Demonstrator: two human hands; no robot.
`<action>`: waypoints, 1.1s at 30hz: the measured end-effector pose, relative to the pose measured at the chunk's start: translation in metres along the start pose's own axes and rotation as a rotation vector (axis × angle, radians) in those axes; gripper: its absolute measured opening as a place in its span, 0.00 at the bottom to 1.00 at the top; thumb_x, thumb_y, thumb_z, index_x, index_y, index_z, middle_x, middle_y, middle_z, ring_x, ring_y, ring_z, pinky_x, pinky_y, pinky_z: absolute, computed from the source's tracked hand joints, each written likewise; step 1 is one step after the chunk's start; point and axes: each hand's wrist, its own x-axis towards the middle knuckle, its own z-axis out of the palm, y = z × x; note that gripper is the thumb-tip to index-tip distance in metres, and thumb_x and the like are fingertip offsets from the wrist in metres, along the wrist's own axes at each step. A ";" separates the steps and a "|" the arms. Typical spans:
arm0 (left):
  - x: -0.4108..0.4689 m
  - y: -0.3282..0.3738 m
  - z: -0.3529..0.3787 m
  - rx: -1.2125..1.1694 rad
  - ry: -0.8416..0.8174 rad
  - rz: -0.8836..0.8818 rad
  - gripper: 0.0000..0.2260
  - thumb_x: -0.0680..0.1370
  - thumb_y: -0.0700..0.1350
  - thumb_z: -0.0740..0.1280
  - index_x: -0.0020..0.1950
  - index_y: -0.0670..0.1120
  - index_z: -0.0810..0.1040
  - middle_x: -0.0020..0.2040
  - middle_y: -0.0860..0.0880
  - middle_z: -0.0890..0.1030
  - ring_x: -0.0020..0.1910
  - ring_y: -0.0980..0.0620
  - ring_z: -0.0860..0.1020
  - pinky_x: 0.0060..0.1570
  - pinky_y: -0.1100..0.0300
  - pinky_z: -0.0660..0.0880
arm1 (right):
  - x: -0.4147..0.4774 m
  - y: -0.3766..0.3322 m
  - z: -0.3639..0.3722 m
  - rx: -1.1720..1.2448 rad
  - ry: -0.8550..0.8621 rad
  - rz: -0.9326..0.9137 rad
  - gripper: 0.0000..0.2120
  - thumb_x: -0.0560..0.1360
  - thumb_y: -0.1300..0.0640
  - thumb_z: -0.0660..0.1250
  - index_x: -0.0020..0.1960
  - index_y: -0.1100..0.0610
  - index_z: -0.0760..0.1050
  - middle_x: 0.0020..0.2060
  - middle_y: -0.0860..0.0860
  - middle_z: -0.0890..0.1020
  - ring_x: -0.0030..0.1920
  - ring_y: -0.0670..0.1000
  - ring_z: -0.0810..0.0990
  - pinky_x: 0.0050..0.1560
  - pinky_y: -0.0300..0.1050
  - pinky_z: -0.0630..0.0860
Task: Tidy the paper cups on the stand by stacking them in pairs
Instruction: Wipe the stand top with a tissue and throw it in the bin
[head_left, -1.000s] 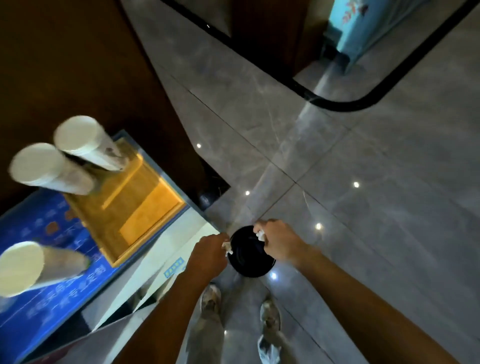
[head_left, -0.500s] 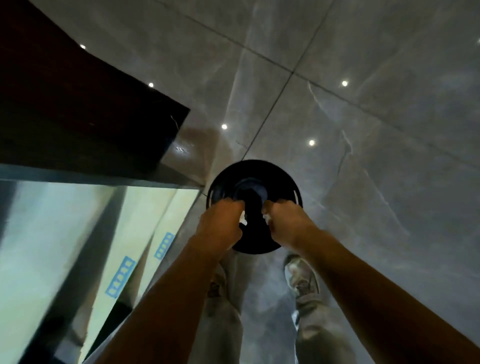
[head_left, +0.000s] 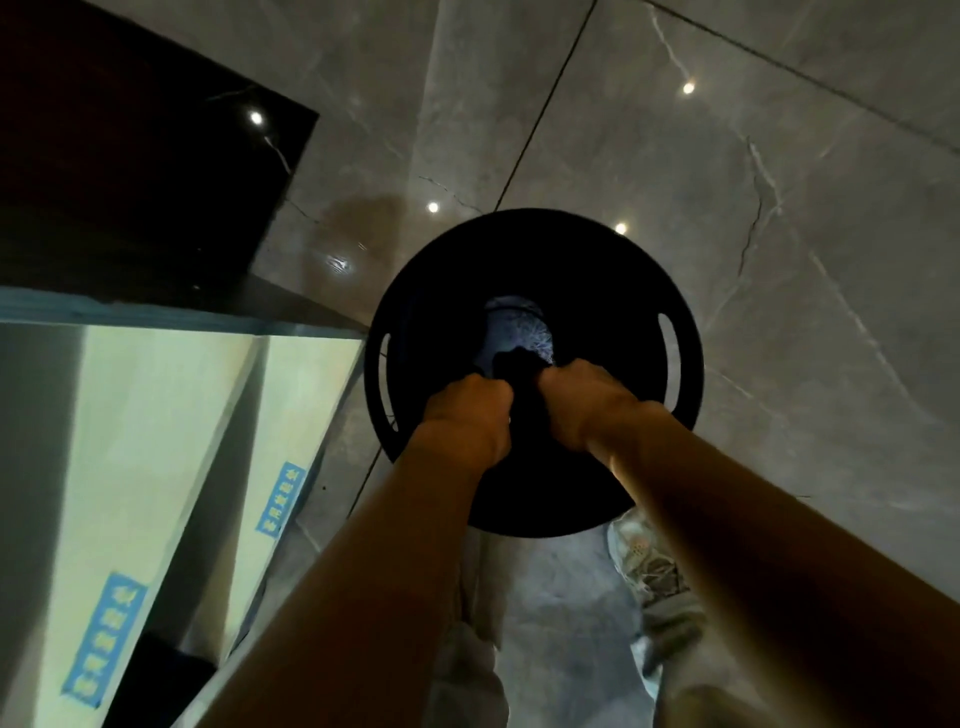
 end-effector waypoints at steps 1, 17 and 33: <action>-0.004 0.001 -0.003 0.003 -0.007 0.013 0.08 0.77 0.43 0.65 0.55 0.43 0.77 0.56 0.40 0.79 0.54 0.38 0.78 0.52 0.47 0.77 | -0.005 -0.001 -0.001 0.000 -0.004 0.004 0.15 0.76 0.62 0.61 0.63 0.61 0.74 0.59 0.63 0.78 0.60 0.64 0.77 0.57 0.54 0.75; -0.273 0.041 -0.091 -0.255 0.102 -0.062 0.14 0.76 0.43 0.62 0.61 0.47 0.76 0.59 0.40 0.80 0.60 0.38 0.78 0.60 0.46 0.75 | -0.249 -0.033 -0.091 0.041 -0.041 -0.060 0.17 0.75 0.56 0.63 0.63 0.55 0.73 0.59 0.57 0.79 0.59 0.57 0.78 0.56 0.48 0.75; -0.603 0.142 -0.059 -0.747 0.323 -0.456 0.17 0.81 0.48 0.60 0.68 0.46 0.73 0.66 0.44 0.78 0.64 0.46 0.77 0.64 0.57 0.72 | -0.553 -0.030 -0.167 -0.031 -0.056 -0.198 0.16 0.76 0.52 0.64 0.61 0.55 0.76 0.59 0.56 0.81 0.60 0.56 0.78 0.57 0.42 0.71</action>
